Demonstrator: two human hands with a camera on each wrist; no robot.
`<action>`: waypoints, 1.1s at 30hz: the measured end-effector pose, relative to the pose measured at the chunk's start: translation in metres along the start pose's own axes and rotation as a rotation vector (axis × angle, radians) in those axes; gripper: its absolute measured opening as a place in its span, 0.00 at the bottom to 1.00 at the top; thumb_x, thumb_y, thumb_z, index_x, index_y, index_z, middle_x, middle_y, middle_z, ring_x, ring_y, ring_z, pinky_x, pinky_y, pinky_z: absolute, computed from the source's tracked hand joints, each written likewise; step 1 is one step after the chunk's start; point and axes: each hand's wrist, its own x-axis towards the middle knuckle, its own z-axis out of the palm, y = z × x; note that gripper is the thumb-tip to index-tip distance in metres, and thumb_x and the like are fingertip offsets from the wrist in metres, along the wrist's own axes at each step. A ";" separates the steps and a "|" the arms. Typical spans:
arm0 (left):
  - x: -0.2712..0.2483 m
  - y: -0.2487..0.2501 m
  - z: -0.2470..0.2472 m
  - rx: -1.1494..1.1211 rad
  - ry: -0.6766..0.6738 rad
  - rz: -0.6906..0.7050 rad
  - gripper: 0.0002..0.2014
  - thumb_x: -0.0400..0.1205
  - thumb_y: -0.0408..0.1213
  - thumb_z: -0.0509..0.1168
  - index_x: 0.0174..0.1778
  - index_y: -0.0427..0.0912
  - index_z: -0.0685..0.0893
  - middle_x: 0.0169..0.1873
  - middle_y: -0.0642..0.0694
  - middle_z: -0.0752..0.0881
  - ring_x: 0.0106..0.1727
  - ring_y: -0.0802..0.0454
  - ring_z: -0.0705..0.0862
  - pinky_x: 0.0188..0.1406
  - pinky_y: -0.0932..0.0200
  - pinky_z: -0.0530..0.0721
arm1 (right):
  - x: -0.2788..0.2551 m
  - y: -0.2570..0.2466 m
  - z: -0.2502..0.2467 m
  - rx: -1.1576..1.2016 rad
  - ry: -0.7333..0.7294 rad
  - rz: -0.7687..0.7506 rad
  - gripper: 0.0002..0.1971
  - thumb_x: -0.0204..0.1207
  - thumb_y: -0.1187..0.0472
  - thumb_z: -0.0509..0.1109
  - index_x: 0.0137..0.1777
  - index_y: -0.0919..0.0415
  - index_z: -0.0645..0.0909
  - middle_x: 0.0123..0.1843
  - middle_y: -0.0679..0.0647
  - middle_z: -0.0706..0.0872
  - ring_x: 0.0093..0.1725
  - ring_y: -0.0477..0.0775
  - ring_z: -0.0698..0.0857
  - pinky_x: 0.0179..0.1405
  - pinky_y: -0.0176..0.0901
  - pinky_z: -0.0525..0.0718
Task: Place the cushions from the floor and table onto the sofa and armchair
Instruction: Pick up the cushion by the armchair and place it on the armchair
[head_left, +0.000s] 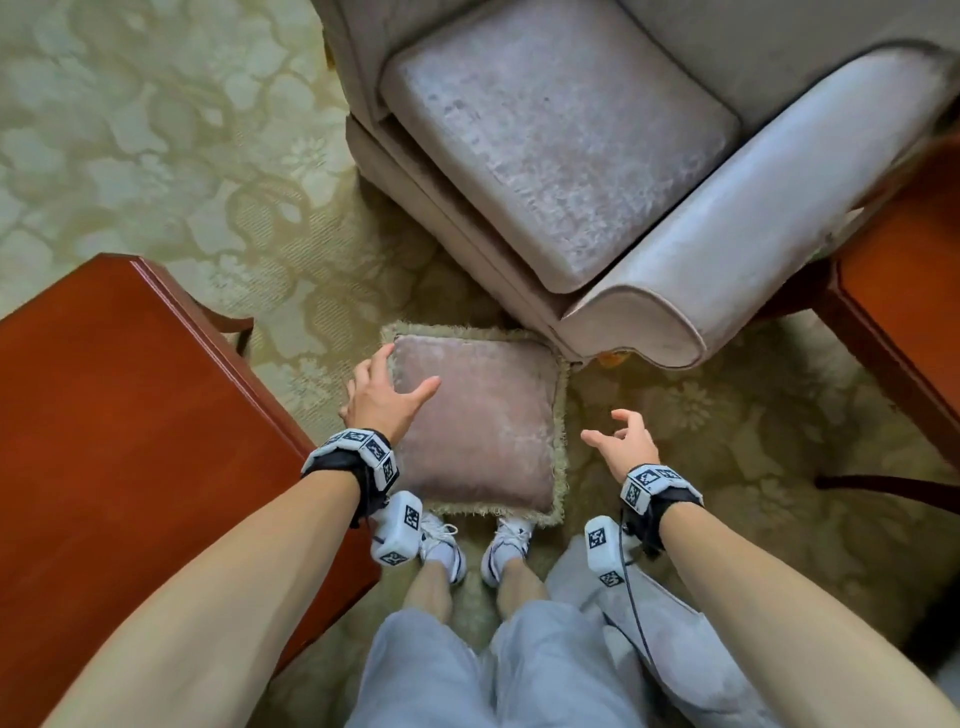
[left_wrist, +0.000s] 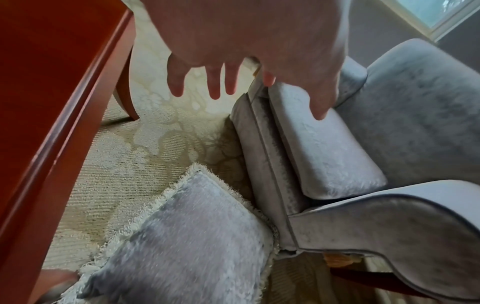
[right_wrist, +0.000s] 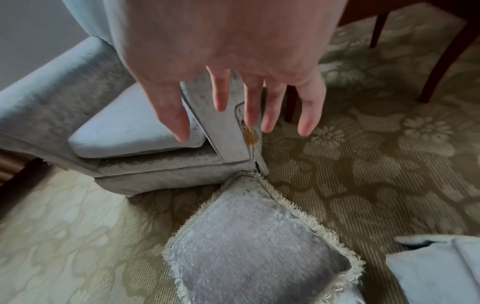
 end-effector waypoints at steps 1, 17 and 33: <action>0.012 -0.007 0.013 0.007 -0.015 -0.011 0.39 0.74 0.66 0.68 0.79 0.58 0.64 0.76 0.43 0.67 0.76 0.43 0.67 0.73 0.35 0.69 | 0.014 0.005 0.009 0.005 -0.002 0.012 0.31 0.73 0.51 0.76 0.74 0.54 0.70 0.68 0.60 0.78 0.58 0.58 0.78 0.54 0.44 0.72; 0.147 -0.120 0.219 0.004 -0.051 -0.279 0.44 0.72 0.69 0.68 0.81 0.57 0.63 0.78 0.39 0.66 0.77 0.38 0.68 0.75 0.37 0.68 | 0.235 0.092 0.144 -0.043 -0.141 0.129 0.34 0.72 0.45 0.77 0.74 0.55 0.71 0.73 0.58 0.77 0.70 0.61 0.77 0.67 0.51 0.73; 0.283 -0.202 0.295 -0.019 0.062 -0.343 0.49 0.70 0.67 0.71 0.82 0.48 0.60 0.79 0.35 0.65 0.79 0.35 0.64 0.76 0.37 0.63 | 0.377 0.099 0.227 0.139 -0.131 0.217 0.56 0.62 0.43 0.84 0.80 0.67 0.56 0.77 0.66 0.73 0.72 0.67 0.76 0.73 0.60 0.73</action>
